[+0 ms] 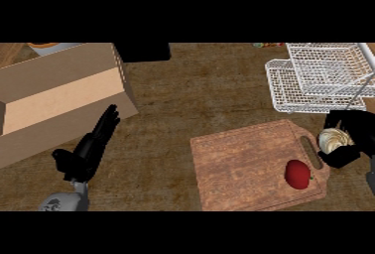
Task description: Pick the cupcake from the cutting board and place it in the tiered basket
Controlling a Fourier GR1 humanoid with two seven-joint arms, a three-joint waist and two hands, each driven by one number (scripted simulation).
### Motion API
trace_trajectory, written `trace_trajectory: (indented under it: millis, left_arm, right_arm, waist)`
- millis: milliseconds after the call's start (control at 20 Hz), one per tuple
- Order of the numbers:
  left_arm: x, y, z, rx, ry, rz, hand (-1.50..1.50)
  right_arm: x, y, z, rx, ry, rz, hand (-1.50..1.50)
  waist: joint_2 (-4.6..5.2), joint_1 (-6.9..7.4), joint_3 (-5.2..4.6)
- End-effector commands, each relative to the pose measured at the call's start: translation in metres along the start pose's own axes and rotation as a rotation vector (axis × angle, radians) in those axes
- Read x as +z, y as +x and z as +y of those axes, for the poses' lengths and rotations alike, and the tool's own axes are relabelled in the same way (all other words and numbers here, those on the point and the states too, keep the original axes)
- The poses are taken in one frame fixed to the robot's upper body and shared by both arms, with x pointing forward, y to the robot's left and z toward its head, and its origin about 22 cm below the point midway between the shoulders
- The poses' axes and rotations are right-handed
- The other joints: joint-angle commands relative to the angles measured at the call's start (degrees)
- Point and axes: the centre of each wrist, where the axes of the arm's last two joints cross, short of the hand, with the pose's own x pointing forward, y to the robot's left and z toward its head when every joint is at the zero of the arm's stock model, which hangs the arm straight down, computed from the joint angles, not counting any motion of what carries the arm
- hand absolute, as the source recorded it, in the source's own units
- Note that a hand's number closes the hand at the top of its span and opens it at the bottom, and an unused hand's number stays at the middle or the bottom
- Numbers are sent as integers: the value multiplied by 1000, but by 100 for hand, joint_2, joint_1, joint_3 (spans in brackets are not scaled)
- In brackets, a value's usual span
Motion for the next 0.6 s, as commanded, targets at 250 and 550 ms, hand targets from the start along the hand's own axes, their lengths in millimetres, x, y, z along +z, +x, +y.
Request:
trace_trajectory:
  millis: [250,550]
  left_arm:
    - [4,-1,2,10,8,3,0]
    - [-2,2,-16,4,-58,-9,0]
  right_arm:
    - [23,-141,-101,-445,-272,-134,150]
    - [68,-220,-162,-535,-358,-268,150]
  waist:
    - [-21,28,37]
    - [39,373,-3]
